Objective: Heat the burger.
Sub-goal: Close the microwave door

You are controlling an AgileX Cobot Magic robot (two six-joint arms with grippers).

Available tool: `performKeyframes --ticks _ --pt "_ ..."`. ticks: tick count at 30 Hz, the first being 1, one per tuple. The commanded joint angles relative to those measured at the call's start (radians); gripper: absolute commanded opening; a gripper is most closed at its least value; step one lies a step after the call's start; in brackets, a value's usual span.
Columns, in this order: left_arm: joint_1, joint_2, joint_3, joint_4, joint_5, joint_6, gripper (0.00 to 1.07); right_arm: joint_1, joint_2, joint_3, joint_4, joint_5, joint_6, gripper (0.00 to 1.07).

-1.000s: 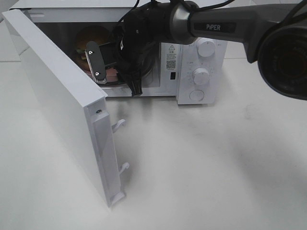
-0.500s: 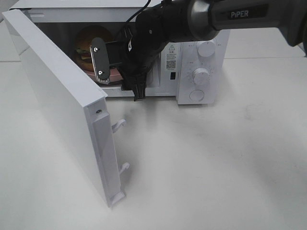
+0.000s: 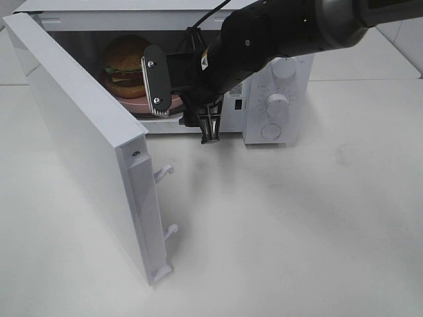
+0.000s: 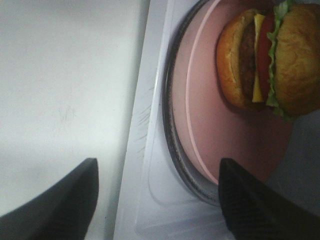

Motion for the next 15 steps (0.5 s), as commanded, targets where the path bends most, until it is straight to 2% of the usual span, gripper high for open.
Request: performKeyframes --ticks 1,5,8,10,15 --pt "0.002 -0.016 0.002 -0.004 -0.013 0.002 0.98 -0.018 -0.042 0.039 0.002 -0.015 0.019 0.68" --pt "0.002 -0.016 0.002 -0.004 -0.013 0.002 0.98 -0.03 -0.113 0.13 0.002 -0.02 0.024 0.68" --pt "0.002 -0.016 0.002 -0.004 -0.013 0.002 0.98 -0.03 -0.125 0.146 0.002 -0.025 0.025 0.68" --pt "0.002 -0.016 0.002 -0.004 -0.013 0.002 0.98 -0.041 -0.187 0.23 0.003 -0.064 0.028 0.68" --pt "0.002 -0.016 0.002 -0.004 -0.013 0.002 0.98 -0.041 -0.26 0.314 0.003 -0.071 0.039 0.68"
